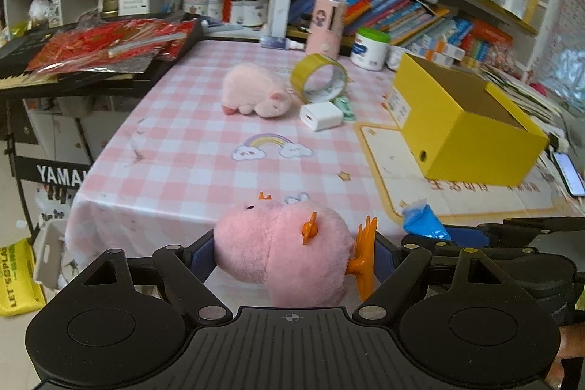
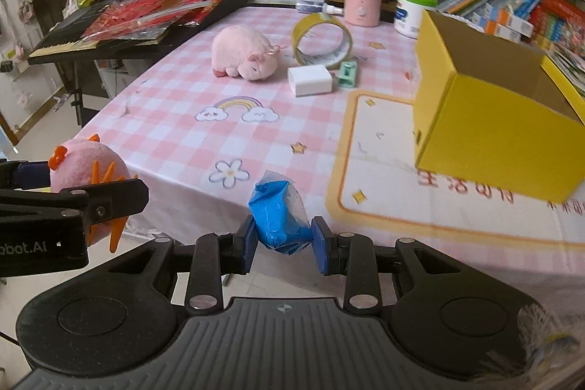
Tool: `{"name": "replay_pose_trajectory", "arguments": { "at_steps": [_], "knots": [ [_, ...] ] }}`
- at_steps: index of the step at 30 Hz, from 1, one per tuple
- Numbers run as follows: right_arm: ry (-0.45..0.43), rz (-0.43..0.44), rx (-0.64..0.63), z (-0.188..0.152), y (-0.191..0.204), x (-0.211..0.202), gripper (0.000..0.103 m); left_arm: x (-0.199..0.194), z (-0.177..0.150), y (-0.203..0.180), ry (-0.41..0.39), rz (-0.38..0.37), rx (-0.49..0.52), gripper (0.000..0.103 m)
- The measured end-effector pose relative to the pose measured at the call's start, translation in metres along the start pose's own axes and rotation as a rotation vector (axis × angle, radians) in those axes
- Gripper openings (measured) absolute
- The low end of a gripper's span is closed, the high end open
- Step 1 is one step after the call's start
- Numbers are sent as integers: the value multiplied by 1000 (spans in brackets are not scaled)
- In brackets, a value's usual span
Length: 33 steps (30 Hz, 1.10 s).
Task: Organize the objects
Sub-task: 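Lift and carry the blue cloth and pink pig toward the yellow box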
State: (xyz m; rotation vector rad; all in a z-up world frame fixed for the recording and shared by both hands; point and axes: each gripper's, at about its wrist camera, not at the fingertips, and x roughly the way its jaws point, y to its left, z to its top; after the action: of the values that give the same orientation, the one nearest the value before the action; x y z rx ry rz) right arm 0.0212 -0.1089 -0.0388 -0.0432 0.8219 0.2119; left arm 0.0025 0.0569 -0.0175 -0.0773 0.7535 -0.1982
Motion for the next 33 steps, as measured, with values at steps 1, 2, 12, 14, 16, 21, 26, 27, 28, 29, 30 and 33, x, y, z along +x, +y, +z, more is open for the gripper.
{"name": "replay_pose_trajectory", "arguments": {
  "at_steps": [1, 2, 12, 14, 16, 21, 26, 27, 28, 29, 30, 33],
  "knots": [
    [0, -6, 9, -3, -2, -2, 29, -1, -2, -2, 2, -7, 7, 83],
    [2, -11, 18, -6, -3, -4, 29, -2, -4, -4, 4, -14, 14, 83],
    [-2, -79, 98, -28, -20, -25, 29, -3, -8, -27, 11, -85, 82, 83],
    [-4, -96, 115, -31, -25, -29, 29, -2, -8, -33, 14, -104, 100, 83],
    [-8, -115, 135, -34, -30, -33, 29, -1, -9, -40, 18, -123, 117, 83],
    [-9, -157, 181, -40, -46, -42, 29, 4, -6, -56, 20, -162, 154, 83],
    [-16, -194, 217, -46, -62, -49, 29, 9, -2, -73, 21, -198, 185, 83],
    [-16, -202, 224, -47, -65, -51, 29, 11, -1, -78, 20, -205, 192, 83],
    [-17, -210, 232, -48, -69, -52, 29, 12, -1, -81, 20, -212, 199, 83],
    [-17, -215, 237, -48, -72, -53, 29, 13, 0, -84, 21, -219, 206, 83],
    [-16, -221, 245, -49, -76, -54, 29, 14, 0, -88, 22, -225, 213, 83],
    [-15, -232, 268, -49, -86, -55, 29, 17, 3, -95, 21, -234, 223, 83]
  ]
}}
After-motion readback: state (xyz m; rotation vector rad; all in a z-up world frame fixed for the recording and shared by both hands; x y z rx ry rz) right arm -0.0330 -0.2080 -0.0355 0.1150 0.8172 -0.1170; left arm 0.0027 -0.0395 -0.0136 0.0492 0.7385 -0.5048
